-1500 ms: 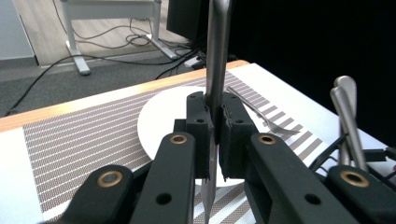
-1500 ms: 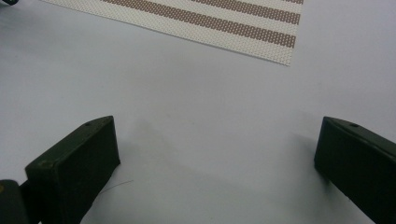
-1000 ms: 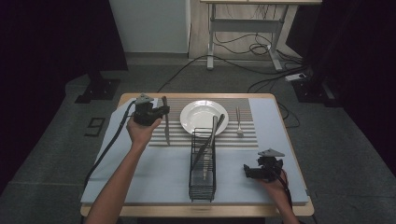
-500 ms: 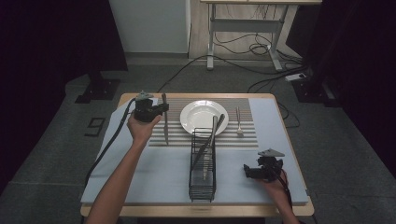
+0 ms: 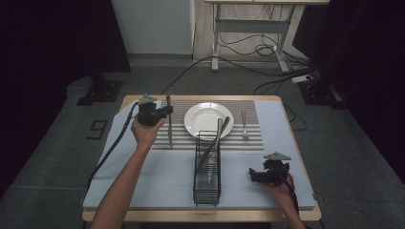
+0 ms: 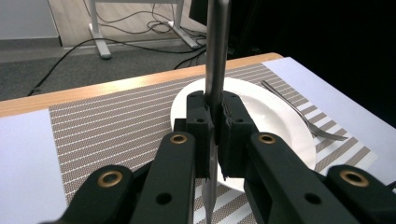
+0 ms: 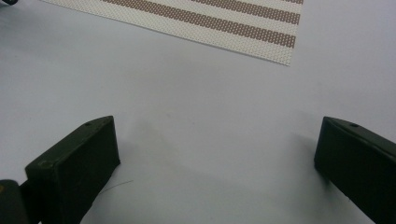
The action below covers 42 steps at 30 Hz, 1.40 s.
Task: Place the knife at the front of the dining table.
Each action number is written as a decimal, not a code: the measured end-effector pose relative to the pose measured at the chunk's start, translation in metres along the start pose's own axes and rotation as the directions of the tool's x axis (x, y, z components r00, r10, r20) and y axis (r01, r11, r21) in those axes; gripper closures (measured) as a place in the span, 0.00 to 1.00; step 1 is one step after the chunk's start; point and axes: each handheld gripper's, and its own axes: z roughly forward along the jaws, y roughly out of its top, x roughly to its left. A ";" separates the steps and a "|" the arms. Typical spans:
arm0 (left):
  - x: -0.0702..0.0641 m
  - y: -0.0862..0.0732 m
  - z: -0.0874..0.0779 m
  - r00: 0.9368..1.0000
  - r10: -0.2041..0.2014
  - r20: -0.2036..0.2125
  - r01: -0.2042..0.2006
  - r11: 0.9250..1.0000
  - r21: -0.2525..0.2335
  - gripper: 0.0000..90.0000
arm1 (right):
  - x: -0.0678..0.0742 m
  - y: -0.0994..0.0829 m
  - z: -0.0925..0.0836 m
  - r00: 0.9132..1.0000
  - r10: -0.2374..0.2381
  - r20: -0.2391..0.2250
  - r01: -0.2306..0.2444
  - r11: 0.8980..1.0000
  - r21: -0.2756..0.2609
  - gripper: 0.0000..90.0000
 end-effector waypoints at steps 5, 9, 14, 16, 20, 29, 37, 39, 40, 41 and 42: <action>0.003 -0.004 -0.002 1.000 -0.016 0.003 0.016 1.000 -0.019 0.94 | 0.000 0.000 0.000 1.000 0.000 0.000 0.000 1.000 0.000 0.00; 0.004 -0.008 0.001 1.000 -0.008 -0.004 0.008 1.000 0.011 0.93 | 0.000 0.000 0.000 1.000 0.000 0.000 0.000 1.000 -0.002 0.00; 0.000 -0.015 0.010 1.000 0.011 -0.003 -0.011 0.999 0.047 0.93 | 0.000 0.000 0.000 1.000 0.000 0.000 0.000 1.000 -0.002 0.00; 0.001 -0.019 0.013 1.000 0.005 -0.017 -0.005 0.999 0.043 0.93 | 0.000 0.000 0.000 1.000 -0.001 0.000 0.001 1.000 0.000 0.00; 0.014 -0.022 0.014 0.998 -0.062 -0.021 0.062 0.998 0.027 0.93 | 0.000 0.000 0.000 1.000 0.000 -0.001 0.000 1.000 -0.001 0.00; 0.036 -0.026 0.016 0.988 -0.150 -0.024 0.151 0.988 0.032 0.92 | 0.000 0.000 0.000 1.000 0.000 -0.001 0.000 1.000 -0.002 0.00; 0.022 -0.022 0.019 0.992 -0.124 -0.023 0.125 0.991 0.040 0.93 | 0.000 0.000 0.000 1.000 0.000 -0.001 0.000 1.000 -0.002 0.00; 0.019 -0.021 0.019 0.993 -0.115 -0.030 0.116 0.992 0.043 0.93 | 0.000 0.000 0.000 1.000 0.001 -0.002 -0.001 1.000 -0.003 0.00; 0.017 -0.021 0.020 0.993 -0.110 -0.043 0.112 0.993 0.045 0.93 | 0.000 0.000 0.000 1.000 0.001 -0.002 -0.001 1.000 -0.003 0.00; 0.015 -0.020 0.020 0.993 -0.095 -0.067 0.098 0.994 0.050 0.93 | 0.000 0.000 0.000 1.000 0.001 -0.002 -0.001 1.000 -0.003 0.00; 0.014 -0.020 0.020 0.993 -0.095 -0.071 0.099 0.994 0.053 0.93 | 0.000 0.000 0.000 1.000 0.001 -0.002 -0.001 1.000 -0.003 0.00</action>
